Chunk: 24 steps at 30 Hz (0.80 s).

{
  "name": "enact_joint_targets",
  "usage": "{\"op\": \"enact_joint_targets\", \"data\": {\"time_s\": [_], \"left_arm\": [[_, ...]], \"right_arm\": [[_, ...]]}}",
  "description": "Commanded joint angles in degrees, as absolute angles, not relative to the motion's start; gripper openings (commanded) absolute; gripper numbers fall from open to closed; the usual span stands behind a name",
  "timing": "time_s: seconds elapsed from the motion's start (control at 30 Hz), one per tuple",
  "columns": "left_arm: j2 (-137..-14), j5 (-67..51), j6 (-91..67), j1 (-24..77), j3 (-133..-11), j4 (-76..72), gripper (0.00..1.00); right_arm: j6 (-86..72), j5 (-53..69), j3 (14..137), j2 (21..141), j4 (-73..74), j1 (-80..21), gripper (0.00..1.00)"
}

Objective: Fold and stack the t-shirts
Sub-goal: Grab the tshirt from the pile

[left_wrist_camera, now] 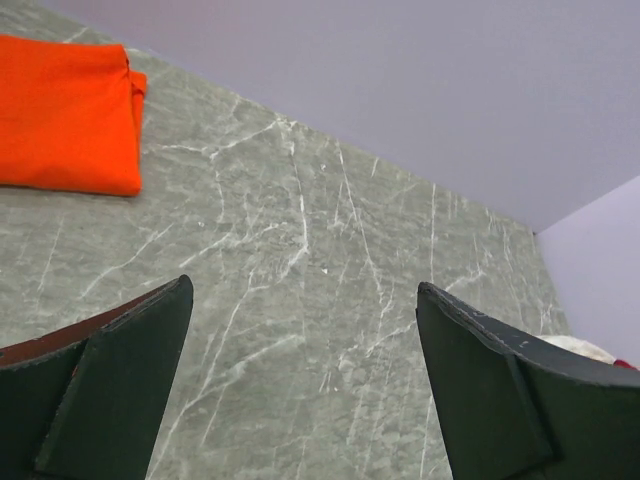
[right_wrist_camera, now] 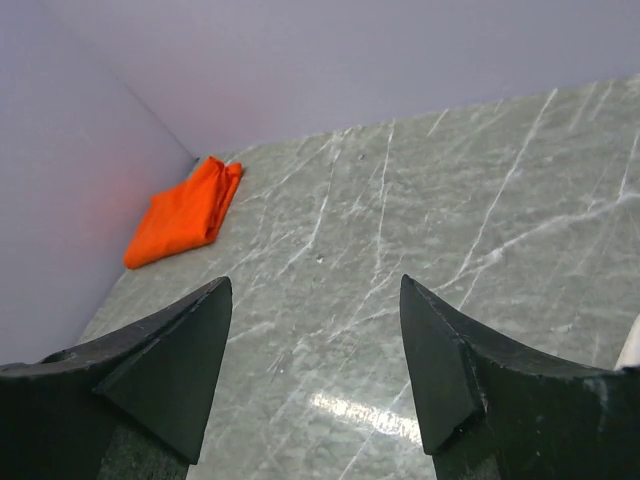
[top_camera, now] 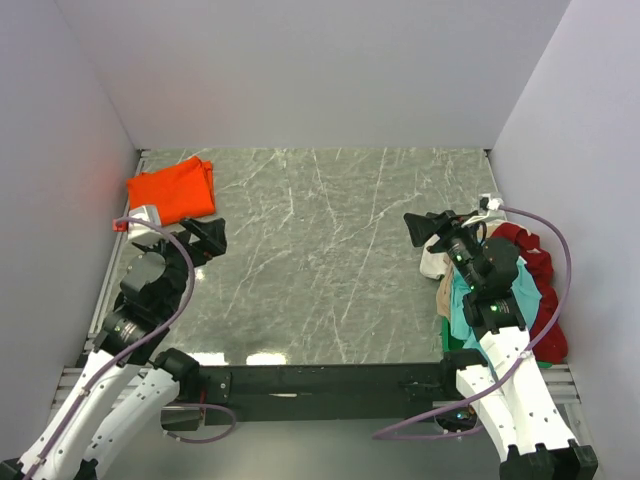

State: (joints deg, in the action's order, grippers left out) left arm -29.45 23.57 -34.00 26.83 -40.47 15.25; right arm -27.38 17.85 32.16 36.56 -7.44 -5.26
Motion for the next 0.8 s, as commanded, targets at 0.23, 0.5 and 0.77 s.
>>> {"op": "enact_joint_targets", "data": {"time_s": [0.23,0.5,0.77], "left_arm": [[-26.2,27.3,-34.8,26.6,-41.2,12.8,1.00],[-26.5,27.6,-36.4,26.6,-37.8,7.9,0.99],[-33.6,23.2,-33.9,26.6,-36.7,0.7,0.99]], "right_arm": [[-23.3,16.8,32.5,34.0,-10.5,-5.0,0.74],[-25.8,8.5,35.2,36.0,-3.1,-5.0,0.75],[-30.5,-22.5,46.1,41.5,25.8,-5.0,0.77]]}}
